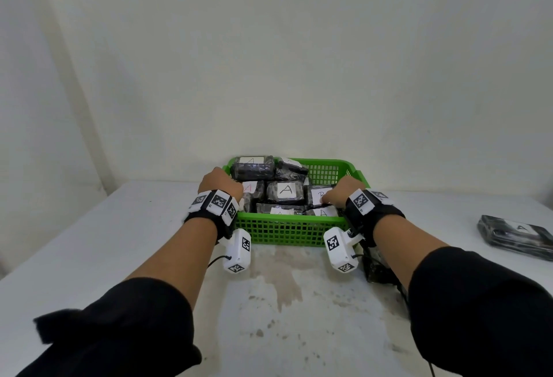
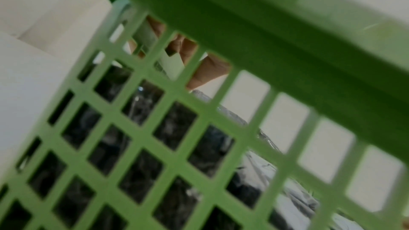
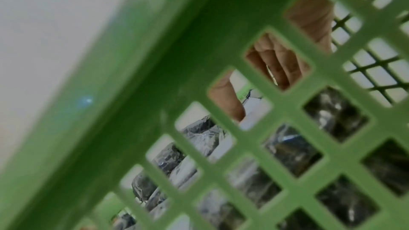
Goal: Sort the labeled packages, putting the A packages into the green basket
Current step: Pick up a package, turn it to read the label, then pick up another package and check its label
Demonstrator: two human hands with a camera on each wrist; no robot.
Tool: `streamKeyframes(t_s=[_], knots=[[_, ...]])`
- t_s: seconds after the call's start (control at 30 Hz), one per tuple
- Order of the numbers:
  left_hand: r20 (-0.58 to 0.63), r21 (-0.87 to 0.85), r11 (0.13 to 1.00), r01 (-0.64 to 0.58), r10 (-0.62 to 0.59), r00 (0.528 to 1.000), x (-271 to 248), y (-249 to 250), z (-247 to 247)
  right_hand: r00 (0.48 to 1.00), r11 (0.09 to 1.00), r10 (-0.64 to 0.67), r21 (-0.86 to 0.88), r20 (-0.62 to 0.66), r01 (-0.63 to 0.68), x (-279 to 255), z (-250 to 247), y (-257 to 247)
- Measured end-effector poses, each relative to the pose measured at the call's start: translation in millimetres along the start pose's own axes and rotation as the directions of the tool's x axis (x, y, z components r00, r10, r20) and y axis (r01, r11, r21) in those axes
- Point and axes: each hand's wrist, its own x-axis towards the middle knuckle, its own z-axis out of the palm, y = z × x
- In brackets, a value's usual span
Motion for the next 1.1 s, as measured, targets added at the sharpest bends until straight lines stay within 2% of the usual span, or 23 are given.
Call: streamKeyframes(t_s=[0.37, 0.57, 0.73, 0.97, 1.1], knots=[[-0.032, -0.011, 1.000, 0.023, -0.024, 0.999, 7, -3, 3, 0.988, 0.995, -0.059, 0.094, 0.140, 0.046, -5, -10, 4], [0.005, -0.063, 0.998, 0.006, -0.006, 1.000, 8, -5, 1, 0.991, 0.982, -0.075, 0.178, 0.109, 0.055, -20, -22, 0], [0.013, -0.085, 0.996, 0.012, -0.011, 1.000, 2, -3, -4, 0.992, 0.966, -0.110, 0.229, -0.059, 0.120, -32, -40, 0], [0.011, -0.136, 0.991, 0.018, -0.017, 1.000, -4, -1, -11, 0.983, 0.944, -0.176, 0.275, -0.047, 0.183, -57, -60, 13], [0.017, -0.119, 0.993, -0.002, 0.005, 1.000, -14, 7, -17, 0.967, 0.925, -0.228, 0.285, -0.111, 0.251, -78, -65, 26]])
